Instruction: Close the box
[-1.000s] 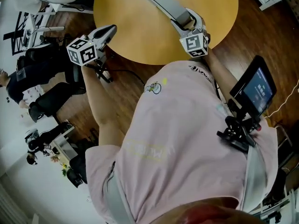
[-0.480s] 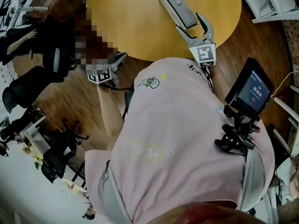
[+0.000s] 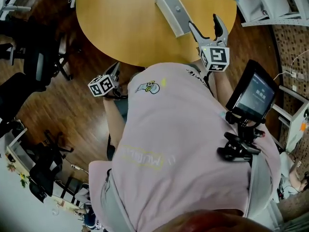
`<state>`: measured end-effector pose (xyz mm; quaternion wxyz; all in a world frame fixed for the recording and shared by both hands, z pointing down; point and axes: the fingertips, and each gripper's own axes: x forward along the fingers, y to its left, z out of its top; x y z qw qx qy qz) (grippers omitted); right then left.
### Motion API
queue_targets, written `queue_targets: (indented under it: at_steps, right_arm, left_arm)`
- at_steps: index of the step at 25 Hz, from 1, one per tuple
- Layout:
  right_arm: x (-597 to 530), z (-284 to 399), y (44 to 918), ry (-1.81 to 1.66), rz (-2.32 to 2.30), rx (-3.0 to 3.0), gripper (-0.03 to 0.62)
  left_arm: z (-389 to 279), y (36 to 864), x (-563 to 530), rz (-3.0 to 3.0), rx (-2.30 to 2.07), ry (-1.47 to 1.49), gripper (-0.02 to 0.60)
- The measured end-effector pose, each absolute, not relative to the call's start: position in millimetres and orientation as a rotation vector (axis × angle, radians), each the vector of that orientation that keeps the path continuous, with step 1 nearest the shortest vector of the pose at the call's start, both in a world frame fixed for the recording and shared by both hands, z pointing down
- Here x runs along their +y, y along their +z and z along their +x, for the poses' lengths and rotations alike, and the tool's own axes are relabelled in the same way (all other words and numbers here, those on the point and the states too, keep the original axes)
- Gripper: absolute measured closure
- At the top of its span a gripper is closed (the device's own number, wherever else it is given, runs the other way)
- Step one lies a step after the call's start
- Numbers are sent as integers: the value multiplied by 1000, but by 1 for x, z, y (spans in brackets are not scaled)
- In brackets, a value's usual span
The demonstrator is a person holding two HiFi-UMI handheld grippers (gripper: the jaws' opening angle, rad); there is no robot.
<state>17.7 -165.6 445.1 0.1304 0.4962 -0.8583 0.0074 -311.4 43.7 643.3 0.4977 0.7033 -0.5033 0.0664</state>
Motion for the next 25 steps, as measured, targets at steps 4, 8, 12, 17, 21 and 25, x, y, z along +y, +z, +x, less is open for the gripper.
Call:
queue_targets:
  at_steps: [4, 8, 12, 17, 21, 25]
  right_arm:
    - [-173, 8, 468, 141, 1434, -2433, 249]
    - [-175, -13, 469, 99, 1377, -2395, 249]
    - [-176, -53, 450, 7, 1299, -2476, 249]
    - [-180, -59, 479, 84, 1218, -2472, 249]
    - [-162, -48, 560, 137, 1098, -2244, 246]
    - [-155, -45, 561, 2, 1106, -2269, 244]
  left_arm:
    - [-298, 682, 80, 1563, -1230, 123, 577]
    - [-312, 729, 133, 1424, -1269, 202, 577]
    - [-354, 767, 184, 1201, -1361, 138, 577]
    - [-282, 813, 252, 1003, -1219, 178, 577]
    - [-216, 820, 307, 981, -1087, 245, 577]
    - [-166, 818, 356, 904, -989, 265, 577]
